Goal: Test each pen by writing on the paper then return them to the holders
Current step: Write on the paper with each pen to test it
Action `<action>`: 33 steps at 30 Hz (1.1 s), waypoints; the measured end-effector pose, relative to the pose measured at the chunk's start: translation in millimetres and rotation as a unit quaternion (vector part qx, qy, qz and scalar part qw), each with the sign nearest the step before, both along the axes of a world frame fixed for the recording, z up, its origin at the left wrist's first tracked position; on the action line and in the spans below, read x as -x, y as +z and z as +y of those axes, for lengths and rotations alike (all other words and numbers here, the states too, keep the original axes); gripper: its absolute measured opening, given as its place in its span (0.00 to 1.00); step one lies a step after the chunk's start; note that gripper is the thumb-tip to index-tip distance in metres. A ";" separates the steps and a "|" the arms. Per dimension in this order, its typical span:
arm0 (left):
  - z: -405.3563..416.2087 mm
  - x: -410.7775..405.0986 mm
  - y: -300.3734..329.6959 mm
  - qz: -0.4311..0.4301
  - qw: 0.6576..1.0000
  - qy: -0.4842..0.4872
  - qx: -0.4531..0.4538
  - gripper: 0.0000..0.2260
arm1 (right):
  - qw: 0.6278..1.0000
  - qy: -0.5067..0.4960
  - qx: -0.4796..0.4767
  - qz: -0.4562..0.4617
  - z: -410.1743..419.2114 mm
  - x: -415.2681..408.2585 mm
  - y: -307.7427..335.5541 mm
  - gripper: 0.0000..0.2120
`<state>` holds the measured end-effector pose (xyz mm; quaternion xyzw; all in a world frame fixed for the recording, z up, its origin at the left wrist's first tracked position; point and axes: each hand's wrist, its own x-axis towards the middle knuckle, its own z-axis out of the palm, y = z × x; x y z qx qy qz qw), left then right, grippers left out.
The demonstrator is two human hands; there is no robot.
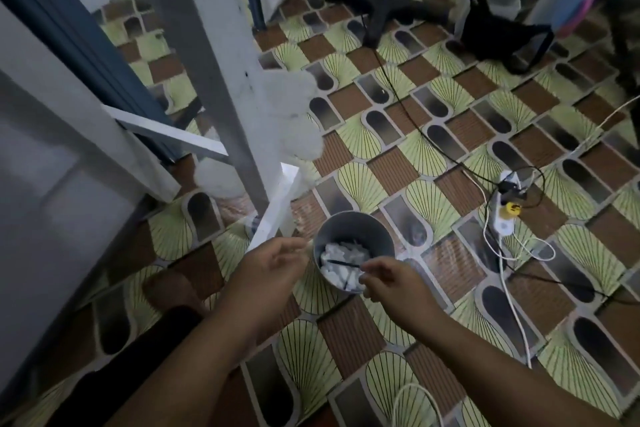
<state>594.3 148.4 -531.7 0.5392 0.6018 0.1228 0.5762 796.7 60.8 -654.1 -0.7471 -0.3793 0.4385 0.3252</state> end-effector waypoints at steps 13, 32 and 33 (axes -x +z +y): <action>-81.4 81.4 262.3 0.057 0.893 0.024 -0.445 0.05 | 0.857 0.145 -0.486 0.085 11.4 120.1 346.4 0.04; -279.6 419.7 426.0 0.333 0.749 0.320 -0.476 0.06 | 0.638 0.564 -0.522 -0.041 -28.6 470.9 529.2 0.04; -280.5 433.3 426.2 0.340 0.748 0.327 -0.466 0.05 | 0.630 0.577 -0.516 -0.054 -22.6 485.5 531.3 0.04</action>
